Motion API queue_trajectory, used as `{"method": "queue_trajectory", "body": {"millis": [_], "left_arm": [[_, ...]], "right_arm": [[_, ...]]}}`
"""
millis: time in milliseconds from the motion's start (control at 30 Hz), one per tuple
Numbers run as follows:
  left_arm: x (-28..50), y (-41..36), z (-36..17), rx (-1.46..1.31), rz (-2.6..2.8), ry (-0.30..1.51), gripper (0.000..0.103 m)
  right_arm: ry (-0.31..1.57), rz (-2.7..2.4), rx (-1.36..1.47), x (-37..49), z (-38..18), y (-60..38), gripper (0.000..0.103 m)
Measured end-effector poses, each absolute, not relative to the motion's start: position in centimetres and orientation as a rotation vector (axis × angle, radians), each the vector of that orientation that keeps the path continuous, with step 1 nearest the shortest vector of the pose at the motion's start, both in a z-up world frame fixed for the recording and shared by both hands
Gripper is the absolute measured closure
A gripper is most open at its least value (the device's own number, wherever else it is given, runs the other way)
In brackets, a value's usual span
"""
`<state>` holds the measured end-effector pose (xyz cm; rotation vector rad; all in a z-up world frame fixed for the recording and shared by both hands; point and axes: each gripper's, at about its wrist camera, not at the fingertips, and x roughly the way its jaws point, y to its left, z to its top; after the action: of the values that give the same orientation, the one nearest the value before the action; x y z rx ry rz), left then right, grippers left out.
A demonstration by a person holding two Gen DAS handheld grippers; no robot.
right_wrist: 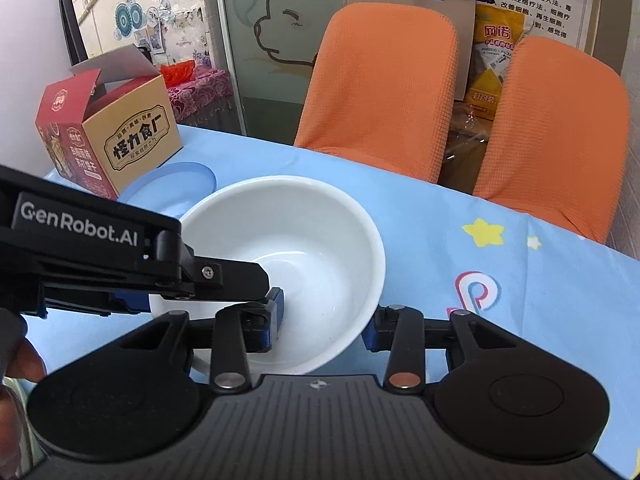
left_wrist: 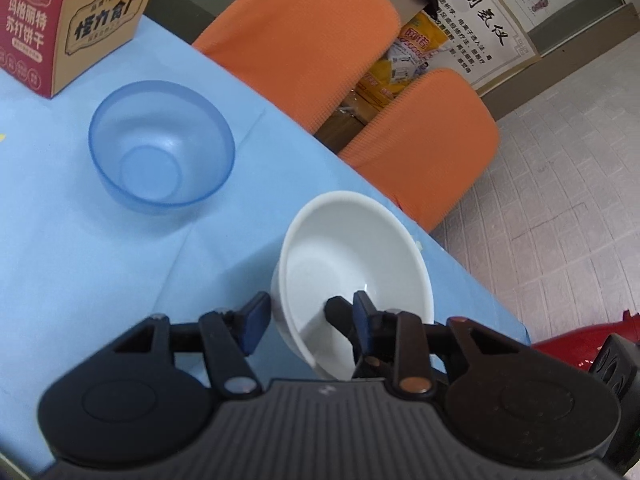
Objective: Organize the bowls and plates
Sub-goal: 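Close both tools on the white bowl rim and lift it, then lower the white bowl into the steel bowl, open both tools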
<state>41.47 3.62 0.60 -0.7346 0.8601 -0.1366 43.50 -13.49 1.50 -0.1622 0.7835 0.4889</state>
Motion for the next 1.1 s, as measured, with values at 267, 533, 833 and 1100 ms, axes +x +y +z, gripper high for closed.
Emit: {"method": "queue_trajectory", "body": {"millis": [267,533,833,1100], "left_arm": [[33.5,1.1,3.4,-0.715,-0.245,0.848,0.072],[25.0,-0.9,2.5,-0.671,-0.318,0.881,0.072],[19.5,-1.2,-0.5,-0.62,-0.34,0.927,0.072],[19.9,-1.4,-1.6,-0.581,-0.328,0.937,0.073]], "right_arm": [[0.74,0.404,-0.185,35.2,5.4,-15.7,0.034],[0.729,0.324,-0.194,25.8,5.4,-16.6,0.034],[0.756,0.296,-0.181,19.5,2.6,-16.6,0.034],[0.768,0.308,-0.17,19.0,0.9,-16.6,0.034]]}}
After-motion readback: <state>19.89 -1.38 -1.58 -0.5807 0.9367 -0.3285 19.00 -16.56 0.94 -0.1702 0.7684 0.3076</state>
